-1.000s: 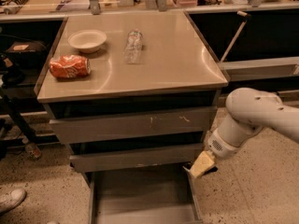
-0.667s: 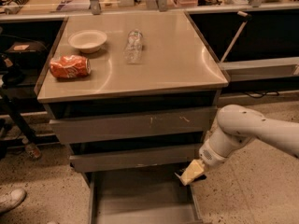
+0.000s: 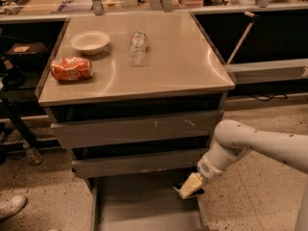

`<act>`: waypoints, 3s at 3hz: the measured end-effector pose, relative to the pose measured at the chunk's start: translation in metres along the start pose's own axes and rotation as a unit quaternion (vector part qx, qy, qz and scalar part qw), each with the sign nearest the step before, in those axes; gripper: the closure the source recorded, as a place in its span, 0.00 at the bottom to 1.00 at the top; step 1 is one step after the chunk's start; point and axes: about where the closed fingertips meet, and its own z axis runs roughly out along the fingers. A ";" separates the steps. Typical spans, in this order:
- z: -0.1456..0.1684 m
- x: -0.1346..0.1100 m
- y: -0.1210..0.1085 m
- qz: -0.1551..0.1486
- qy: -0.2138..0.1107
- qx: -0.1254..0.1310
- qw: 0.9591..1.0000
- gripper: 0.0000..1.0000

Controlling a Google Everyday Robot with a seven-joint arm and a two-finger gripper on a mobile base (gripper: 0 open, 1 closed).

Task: Place rxbar chocolate into bottom drawer

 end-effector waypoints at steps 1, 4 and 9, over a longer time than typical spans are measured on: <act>0.029 0.005 0.002 0.005 0.013 -0.016 1.000 1.00; 0.155 -0.016 0.053 0.026 0.007 -0.078 0.997 1.00; 0.224 -0.041 0.008 0.161 -0.130 -0.096 0.974 1.00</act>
Offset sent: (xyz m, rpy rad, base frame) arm -0.0473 0.1018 -0.1336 0.1123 0.1033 -0.0871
